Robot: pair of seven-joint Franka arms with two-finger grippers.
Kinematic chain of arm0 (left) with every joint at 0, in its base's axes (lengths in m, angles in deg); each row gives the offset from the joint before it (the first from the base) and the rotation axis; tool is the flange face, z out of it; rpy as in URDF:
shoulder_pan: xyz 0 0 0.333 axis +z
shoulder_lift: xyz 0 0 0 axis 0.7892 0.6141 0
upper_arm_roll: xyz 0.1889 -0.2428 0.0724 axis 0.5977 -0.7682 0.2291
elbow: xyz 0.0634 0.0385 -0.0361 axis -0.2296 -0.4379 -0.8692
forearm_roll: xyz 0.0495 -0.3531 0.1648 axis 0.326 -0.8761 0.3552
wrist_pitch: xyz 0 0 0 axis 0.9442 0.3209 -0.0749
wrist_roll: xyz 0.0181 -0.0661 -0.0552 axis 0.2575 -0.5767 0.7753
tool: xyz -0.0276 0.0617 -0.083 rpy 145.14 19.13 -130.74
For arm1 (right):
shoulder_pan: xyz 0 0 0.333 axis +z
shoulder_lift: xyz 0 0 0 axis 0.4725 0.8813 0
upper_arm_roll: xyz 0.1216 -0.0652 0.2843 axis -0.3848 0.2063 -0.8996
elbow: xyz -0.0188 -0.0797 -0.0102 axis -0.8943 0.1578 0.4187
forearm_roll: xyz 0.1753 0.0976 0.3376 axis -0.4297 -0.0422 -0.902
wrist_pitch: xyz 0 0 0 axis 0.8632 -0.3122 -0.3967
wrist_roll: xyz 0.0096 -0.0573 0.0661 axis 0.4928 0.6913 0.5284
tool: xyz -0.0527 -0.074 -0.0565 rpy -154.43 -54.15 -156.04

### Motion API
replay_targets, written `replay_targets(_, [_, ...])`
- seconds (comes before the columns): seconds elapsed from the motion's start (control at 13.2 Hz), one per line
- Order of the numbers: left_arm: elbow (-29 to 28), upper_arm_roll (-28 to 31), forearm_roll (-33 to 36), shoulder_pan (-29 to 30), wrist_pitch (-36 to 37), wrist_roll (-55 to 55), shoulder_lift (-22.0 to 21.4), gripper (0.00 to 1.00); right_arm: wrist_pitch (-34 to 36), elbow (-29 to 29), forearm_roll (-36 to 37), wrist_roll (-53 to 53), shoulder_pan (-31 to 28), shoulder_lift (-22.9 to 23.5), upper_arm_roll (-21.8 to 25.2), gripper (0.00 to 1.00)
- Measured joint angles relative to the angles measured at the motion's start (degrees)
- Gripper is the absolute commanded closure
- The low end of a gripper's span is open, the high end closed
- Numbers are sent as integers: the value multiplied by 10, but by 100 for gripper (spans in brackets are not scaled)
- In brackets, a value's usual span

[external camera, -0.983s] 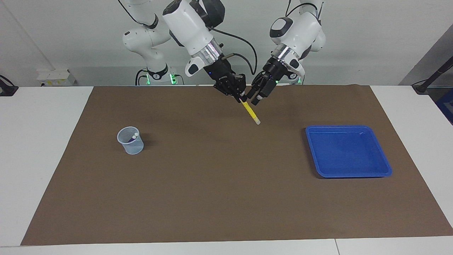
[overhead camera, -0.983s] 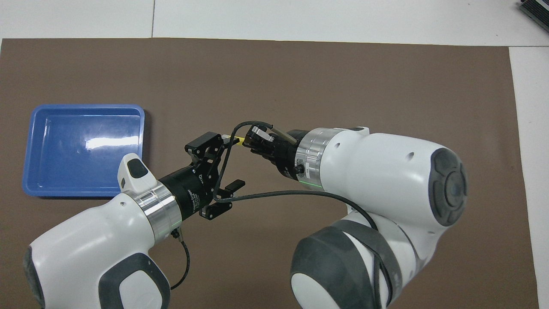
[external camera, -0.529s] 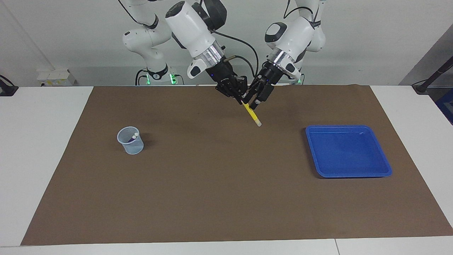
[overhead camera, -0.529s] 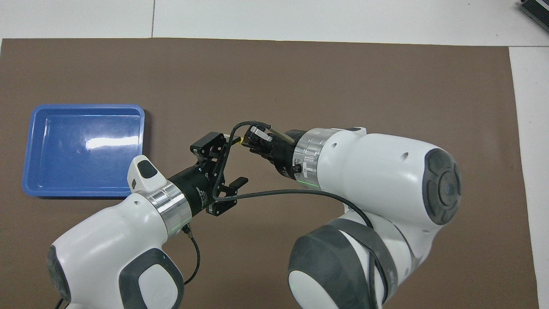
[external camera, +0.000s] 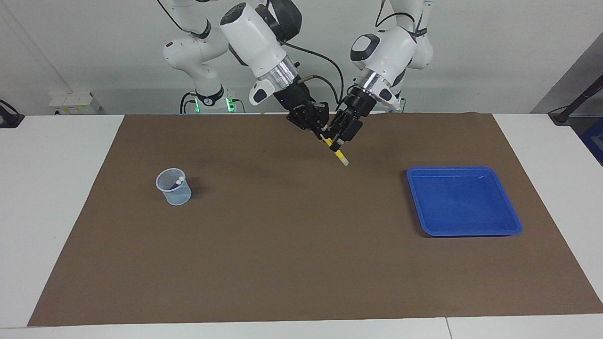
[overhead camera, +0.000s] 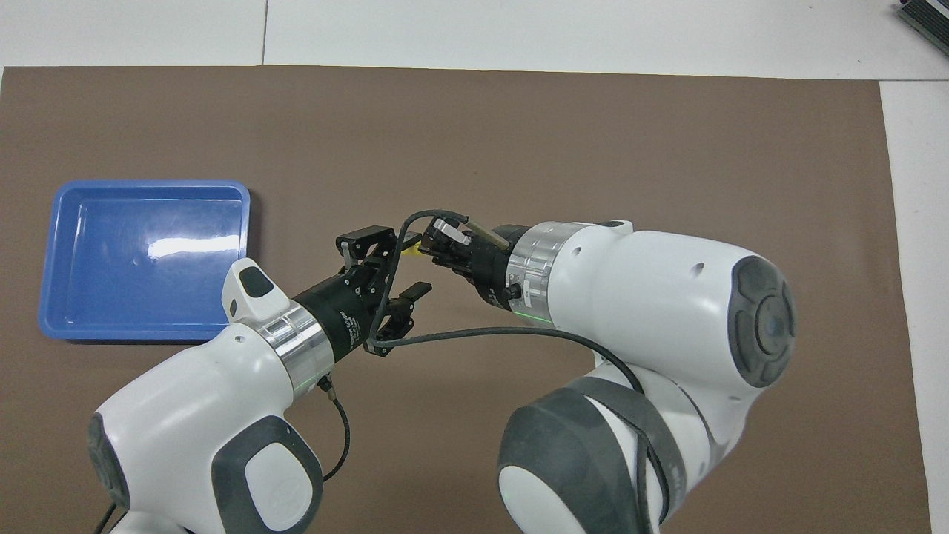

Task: Right arm passes pens to left for tray arrangement
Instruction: 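Close the left gripper on the yellow pen held by the right gripper, then open the right gripper and withdraw while the left gripper carries the pen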

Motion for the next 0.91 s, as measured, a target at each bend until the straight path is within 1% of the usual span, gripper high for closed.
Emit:
replay_targets(0.08, [0, 0, 0, 0, 0, 0, 0, 67, 0, 0, 0, 0, 0, 0, 0, 100])
replay_targets(0.38, [14, 7, 0, 1, 1, 2, 6, 100, 4, -3, 0, 0, 0, 0, 3, 100])
replay_targets(0.6, [19, 7, -1, 1, 1, 6, 11, 100, 4, -4, 0, 0, -2, 0, 3, 100])
replay_targets(0.68, [20, 7, -1, 1, 2, 6, 12, 100, 5, -4, 0, 0, -2, 0, 3, 74])
replay_targets(0.76, [20, 7, -1, 1, 3, 6, 12, 100, 6, -4, 0, 0, -3, 0, 3, 16])
replay_targets(0.83, [20, 6, -1, 1, 10, 6, 13, 100, 4, -4, 0, 0, -3, 0, 3, 0])
replay_targets(0.91, [19, 2, -1, -1, 20, 5, 13, 100, 1, -1, 0, 0, -3, 0, 3, 0])
